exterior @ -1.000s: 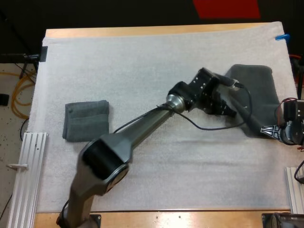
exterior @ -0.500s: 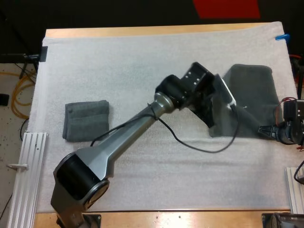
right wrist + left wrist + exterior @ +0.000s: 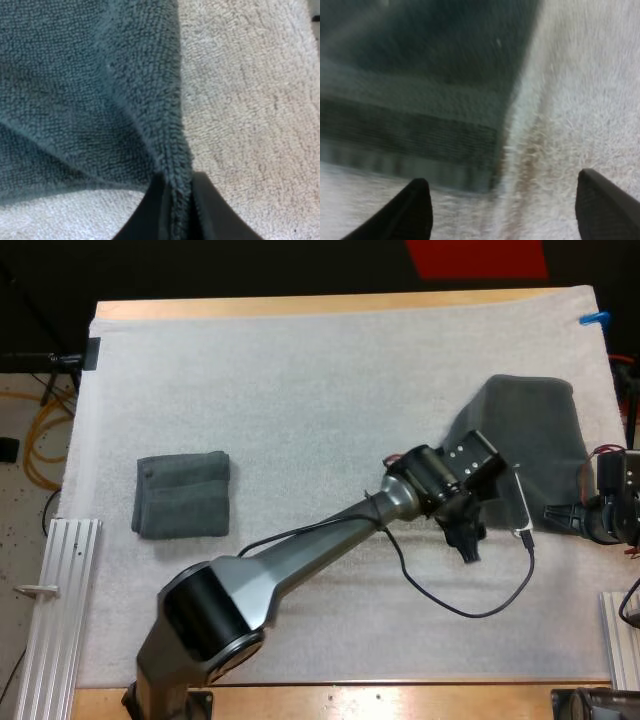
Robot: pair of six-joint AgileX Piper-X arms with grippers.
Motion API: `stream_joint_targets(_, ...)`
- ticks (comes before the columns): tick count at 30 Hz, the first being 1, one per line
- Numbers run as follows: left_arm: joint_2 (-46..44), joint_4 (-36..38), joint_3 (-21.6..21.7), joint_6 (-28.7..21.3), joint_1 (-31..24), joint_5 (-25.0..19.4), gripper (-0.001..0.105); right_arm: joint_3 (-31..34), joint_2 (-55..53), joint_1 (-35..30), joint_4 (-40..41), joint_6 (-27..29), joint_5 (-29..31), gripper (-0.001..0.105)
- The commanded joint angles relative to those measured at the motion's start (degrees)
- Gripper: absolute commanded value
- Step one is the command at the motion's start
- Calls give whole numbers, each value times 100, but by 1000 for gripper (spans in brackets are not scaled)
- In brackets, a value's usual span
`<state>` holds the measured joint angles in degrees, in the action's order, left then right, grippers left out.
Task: Pick towel from pile fold and stack
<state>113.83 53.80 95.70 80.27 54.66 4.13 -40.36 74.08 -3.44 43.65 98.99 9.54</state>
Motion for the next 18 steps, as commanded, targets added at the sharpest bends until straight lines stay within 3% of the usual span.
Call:
stream_joint_targets(1,106,32,15,219,14,-91,59,-7,-30,-40,2,5,-83,0)
stream_joint_targets(10,704,96,51,648,-88,-94,56,-7,-30,-40,2,-16,-83,0)
stream_joint_targets(18,1162,286,396,1148,-152,523,56,-7,-30,-40,2,-16,-83,0)
